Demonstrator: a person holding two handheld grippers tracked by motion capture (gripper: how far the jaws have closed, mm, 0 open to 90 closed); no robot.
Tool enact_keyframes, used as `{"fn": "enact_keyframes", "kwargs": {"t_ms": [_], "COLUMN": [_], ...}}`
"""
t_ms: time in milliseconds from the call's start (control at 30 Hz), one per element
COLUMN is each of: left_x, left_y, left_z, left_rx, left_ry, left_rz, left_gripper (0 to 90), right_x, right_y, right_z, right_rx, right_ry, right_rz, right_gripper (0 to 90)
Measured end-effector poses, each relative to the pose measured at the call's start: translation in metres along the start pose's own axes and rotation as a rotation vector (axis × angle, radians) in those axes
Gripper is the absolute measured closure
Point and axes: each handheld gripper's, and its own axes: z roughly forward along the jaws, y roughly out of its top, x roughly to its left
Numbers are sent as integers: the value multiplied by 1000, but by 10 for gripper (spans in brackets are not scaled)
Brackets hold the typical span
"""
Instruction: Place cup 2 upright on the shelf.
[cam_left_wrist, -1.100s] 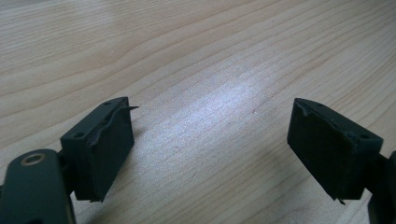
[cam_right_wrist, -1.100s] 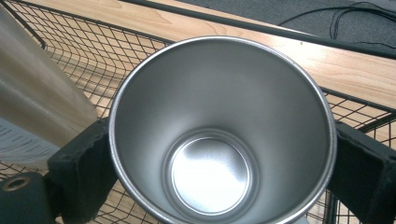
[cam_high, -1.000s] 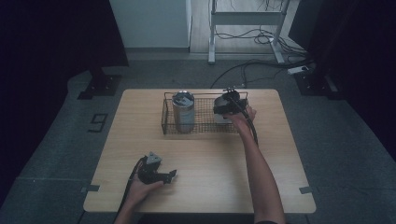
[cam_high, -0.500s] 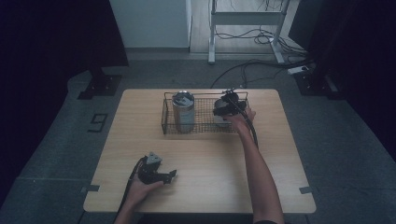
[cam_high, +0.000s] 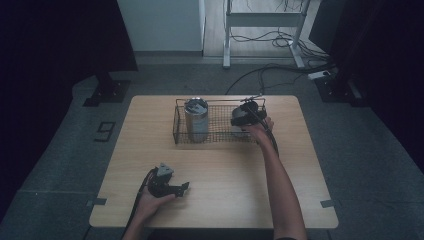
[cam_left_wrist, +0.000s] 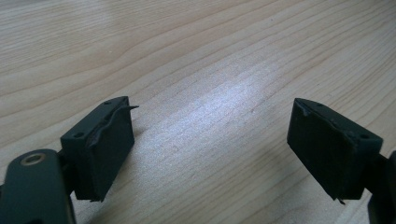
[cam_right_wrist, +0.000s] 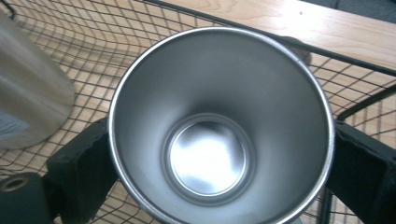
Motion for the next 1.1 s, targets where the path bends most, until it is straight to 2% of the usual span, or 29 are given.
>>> {"fn": "enact_keyframes", "kwargs": {"t_ms": [67,233,300,500,733,1100], "left_x": [0,0,0,2,1,1], "left_y": [0,0,0,0,0,-1], "left_z": [0,0,0,-1,-1,-1], "left_rx": [0,-1,0,0,3,1], "left_ry": [0,1,-1,1,6,13], "left_rz": [0,0,-1,-6,-3,1], "left_gripper": [146,146,146,146,146,146], "right_x": [1,-1,-3,-3,-6,-8], "right_y": [0,2,2,-2,-11,-39], "right_z": [-1,-8,-16,-31,-44,-66], "right_rx": [-5,-60,-106,-152,-174,-189], "right_ry": [-5,23,48,43,38,58], "right_rz": [-8,28,44,45,45,33], "right_gripper": [29,2,0,6,15,39]}}
